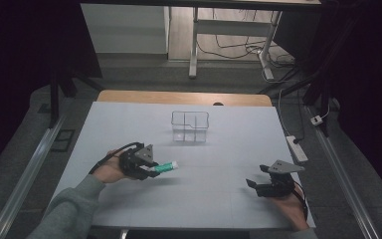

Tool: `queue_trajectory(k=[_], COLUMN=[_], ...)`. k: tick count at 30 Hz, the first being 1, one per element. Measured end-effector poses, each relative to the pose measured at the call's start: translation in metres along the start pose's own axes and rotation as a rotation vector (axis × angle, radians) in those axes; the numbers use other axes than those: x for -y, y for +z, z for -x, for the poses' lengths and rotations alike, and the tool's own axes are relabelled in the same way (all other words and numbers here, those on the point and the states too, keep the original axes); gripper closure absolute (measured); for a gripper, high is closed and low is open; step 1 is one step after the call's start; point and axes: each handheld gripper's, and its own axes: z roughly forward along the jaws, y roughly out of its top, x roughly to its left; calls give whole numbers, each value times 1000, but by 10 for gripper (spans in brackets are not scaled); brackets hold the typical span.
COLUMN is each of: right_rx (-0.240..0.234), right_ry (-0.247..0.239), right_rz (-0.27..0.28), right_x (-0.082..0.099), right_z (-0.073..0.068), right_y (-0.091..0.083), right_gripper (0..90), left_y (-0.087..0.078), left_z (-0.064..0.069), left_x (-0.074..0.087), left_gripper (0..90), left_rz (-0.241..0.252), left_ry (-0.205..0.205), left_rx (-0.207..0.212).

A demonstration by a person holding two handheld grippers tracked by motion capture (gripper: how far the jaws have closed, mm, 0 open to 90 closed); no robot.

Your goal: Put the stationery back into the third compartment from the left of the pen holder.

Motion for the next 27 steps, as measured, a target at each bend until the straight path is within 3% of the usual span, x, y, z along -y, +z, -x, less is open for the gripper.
queue_trajectory(k=[8,27], right_rx=[2,-5], right_ry=[-4,-8], right_rz=[3,26], right_x=[0,-3], right_z=[0,-4], right_y=[0,-1], right_gripper=[193,200], left_y=[-6,-3], left_z=[1,7], left_x=[-3,-16], left_gripper=[646,646], left_rz=[56,98], left_ry=[-34,-83], left_rx=[-32,-59])
